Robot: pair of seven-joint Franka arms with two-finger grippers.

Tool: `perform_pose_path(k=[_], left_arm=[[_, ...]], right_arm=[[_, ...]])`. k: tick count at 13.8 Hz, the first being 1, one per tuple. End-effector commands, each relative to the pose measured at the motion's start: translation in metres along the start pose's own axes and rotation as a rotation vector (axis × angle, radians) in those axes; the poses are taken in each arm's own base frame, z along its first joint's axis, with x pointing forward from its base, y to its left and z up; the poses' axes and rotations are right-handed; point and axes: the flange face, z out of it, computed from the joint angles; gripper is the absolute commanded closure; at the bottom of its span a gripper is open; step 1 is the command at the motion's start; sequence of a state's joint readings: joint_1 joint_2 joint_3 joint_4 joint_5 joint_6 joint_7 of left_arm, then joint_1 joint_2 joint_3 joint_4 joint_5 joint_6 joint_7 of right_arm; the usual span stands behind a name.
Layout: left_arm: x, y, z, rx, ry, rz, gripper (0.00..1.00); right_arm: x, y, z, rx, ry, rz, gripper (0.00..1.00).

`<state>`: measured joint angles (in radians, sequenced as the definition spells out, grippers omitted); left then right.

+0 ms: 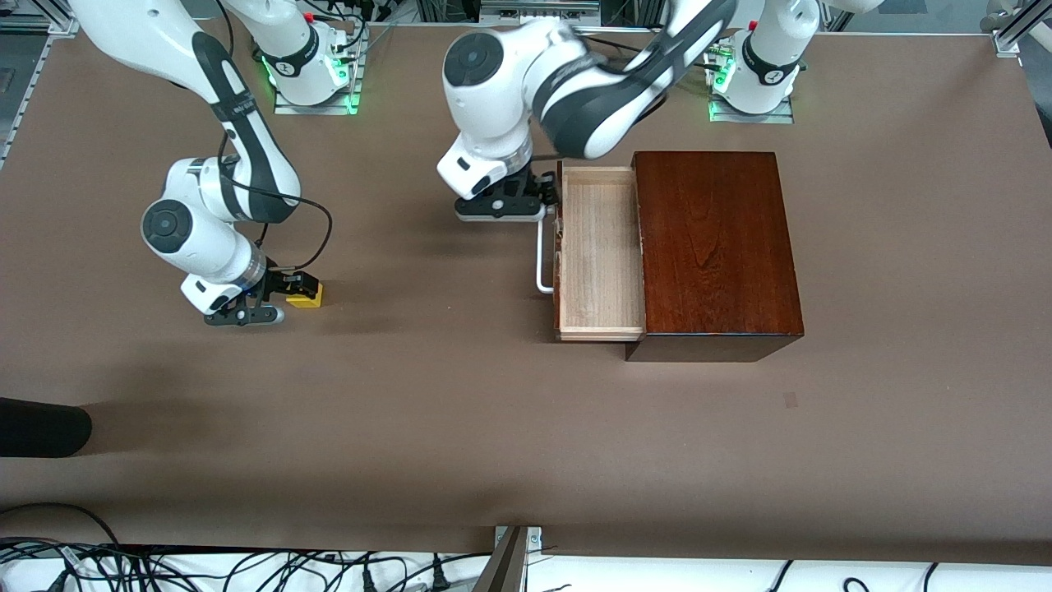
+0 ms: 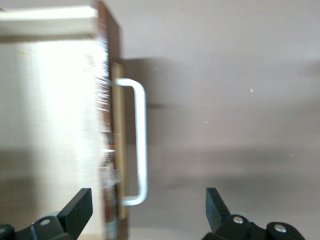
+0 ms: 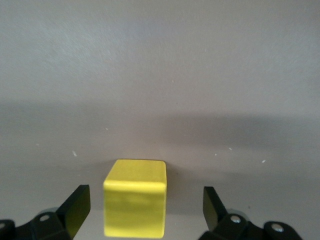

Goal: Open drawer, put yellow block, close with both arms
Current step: 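Grasp the yellow cube with the right gripper while the left gripper withdraws, then carry the yellow cube with the right gripper over the open drawer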

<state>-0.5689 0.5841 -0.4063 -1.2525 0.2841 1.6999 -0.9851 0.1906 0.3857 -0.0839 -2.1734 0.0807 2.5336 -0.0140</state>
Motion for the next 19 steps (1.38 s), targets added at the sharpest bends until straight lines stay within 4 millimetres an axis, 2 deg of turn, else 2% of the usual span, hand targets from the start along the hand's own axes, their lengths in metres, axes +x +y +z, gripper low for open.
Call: perform_pose_path(k=[1, 2, 4, 8, 9, 12, 13, 14, 15, 16, 17, 19], left_arm=[[0.028, -0.056, -0.048, -0.007, 0.004, -0.081, 0.0], [0.042, -0.083, -0.058, 0.007, -0.004, -0.123, 0.0], [0.061, -0.134, -0.07, 0.048, -0.046, -0.142, 0.0], [0.107, -0.242, -0.085, 0.056, -0.095, 0.024, 0.0], [0.117, -0.268, -0.087, 0.042, -0.108, 0.053, 0.0], [0.146, -0.355, -0.084, -0.132, -0.176, 0.081, 0.0], [0.143, -0.37, -0.092, -0.186, -0.171, 0.114, 0.0], [0.139, -0.4, -0.095, -0.172, -0.162, 0.111, 0.0], [0.129, -0.417, -0.098, -0.15, -0.145, 0.128, 0.0], [0.121, -0.443, -0.097, -0.137, -0.106, 0.138, 0.0], [0.111, -0.479, -0.098, -0.127, -0.046, 0.154, 0.0], [0.098, -0.522, -0.11, -0.112, 0.072, 0.162, 0.0]], right_arm=[[-0.005, 0.0, 0.005, 0.01, 0.016, 0.018, 0.06], [-0.005, 0.0, 0.007, 0.01, 0.013, 0.018, 0.14], [-0.006, -0.001, 0.008, 0.01, 0.009, 0.016, 0.37], [-0.006, -0.001, 0.008, 0.01, 0.004, 0.015, 0.76], [-0.004, -0.005, 0.002, 0.014, 0.013, 0.001, 0.82], [0.007, -0.049, -0.04, 0.048, 0.012, -0.091, 0.82], [0.012, -0.059, -0.054, 0.051, 0.011, -0.113, 0.82], [0.013, -0.07, -0.061, 0.053, 0.008, -0.149, 0.82], [0.013, -0.087, -0.071, 0.062, 0.024, -0.203, 0.82], [0.014, -0.107, -0.08, 0.07, 0.041, -0.249, 0.82], [0.015, -0.132, -0.09, 0.083, 0.06, -0.3, 0.82], [0.007, -0.192, -0.111, 0.073, 0.065, -0.451, 0.82]])
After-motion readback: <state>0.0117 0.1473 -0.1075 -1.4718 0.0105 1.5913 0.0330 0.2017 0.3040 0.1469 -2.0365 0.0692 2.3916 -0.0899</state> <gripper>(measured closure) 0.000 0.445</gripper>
